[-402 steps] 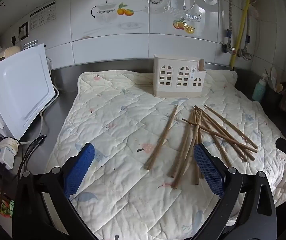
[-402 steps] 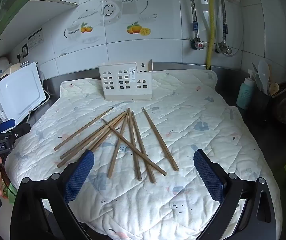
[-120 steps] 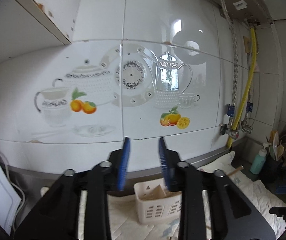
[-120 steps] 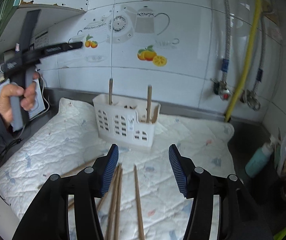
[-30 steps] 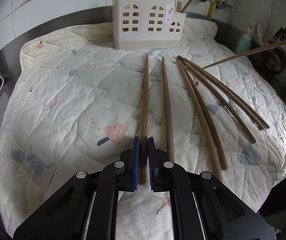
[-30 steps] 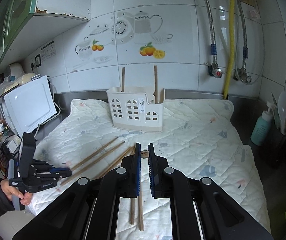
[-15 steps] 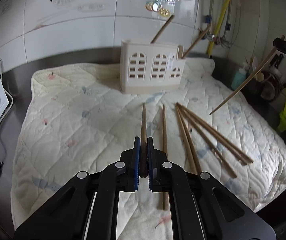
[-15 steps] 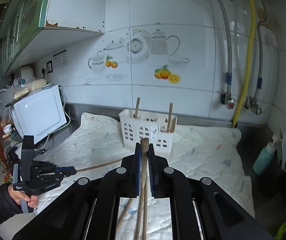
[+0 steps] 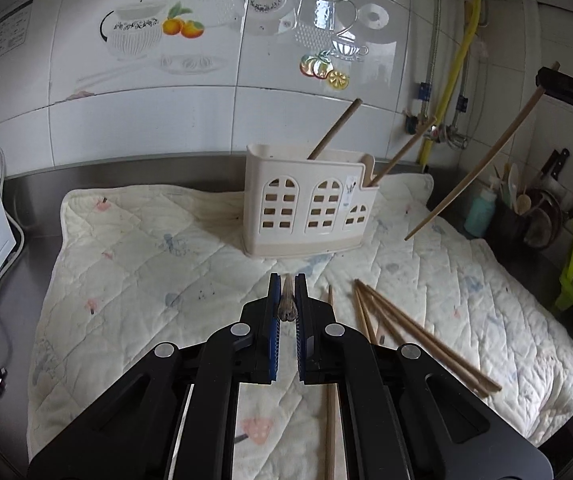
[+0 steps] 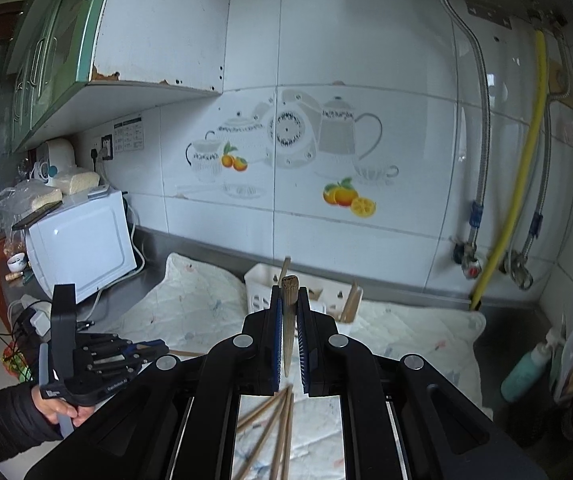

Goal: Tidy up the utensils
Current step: 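Raise the right tool's chopstick over the holder while the left tool raises its own, then drop the right tool's chopstick into the holder and open while the left tool releases its own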

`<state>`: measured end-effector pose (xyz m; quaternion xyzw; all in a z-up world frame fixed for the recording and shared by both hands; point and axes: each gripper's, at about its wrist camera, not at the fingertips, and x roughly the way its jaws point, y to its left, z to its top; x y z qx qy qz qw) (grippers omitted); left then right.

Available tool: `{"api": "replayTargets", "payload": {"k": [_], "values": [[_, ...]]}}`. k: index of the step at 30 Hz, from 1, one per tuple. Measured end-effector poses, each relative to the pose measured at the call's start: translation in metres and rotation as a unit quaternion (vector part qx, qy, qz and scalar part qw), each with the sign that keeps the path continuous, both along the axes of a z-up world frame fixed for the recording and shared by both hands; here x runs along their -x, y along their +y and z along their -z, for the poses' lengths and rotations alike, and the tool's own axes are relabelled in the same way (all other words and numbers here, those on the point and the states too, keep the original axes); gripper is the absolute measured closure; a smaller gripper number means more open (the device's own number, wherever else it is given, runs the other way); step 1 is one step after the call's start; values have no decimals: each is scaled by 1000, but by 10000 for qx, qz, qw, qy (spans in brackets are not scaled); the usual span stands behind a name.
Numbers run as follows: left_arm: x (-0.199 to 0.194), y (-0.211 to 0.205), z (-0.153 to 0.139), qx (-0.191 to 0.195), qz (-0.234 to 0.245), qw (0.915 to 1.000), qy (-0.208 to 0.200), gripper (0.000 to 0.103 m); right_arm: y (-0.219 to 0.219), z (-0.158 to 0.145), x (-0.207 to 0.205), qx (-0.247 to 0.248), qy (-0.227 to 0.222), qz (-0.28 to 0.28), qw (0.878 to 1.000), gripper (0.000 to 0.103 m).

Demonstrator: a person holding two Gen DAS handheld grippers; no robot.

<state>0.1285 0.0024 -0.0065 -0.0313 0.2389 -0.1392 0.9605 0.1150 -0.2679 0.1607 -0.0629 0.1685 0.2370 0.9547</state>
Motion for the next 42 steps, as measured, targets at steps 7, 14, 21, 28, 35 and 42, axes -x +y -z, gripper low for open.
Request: {"api": "replayTargets", "payload": {"k": [7,14,21,28,35,42], "values": [[-11,-6,-25,-63,56,9998,-175,98,9,-21,-18,180,-216,103,9996,96],[-28,-8,-66,-279,88,9991,-300,98,15,-37,-54,334,-282,361,9984,96],[-35,-14,-94,-500,177,9972,-530,98,21,-33,-105,410,-119,643,9970,96],[-45,-20,-132,-576,160,9941,-907,98,24,-3,-151,408,462,730,9954,96],[-74,-33,-190,-627,-14,9863,-1526,98,22,20,-170,458,667,768,9938,90],[-113,-52,-213,-660,-120,9812,-1810,98,6,17,-152,353,376,760,9958,72]]}}
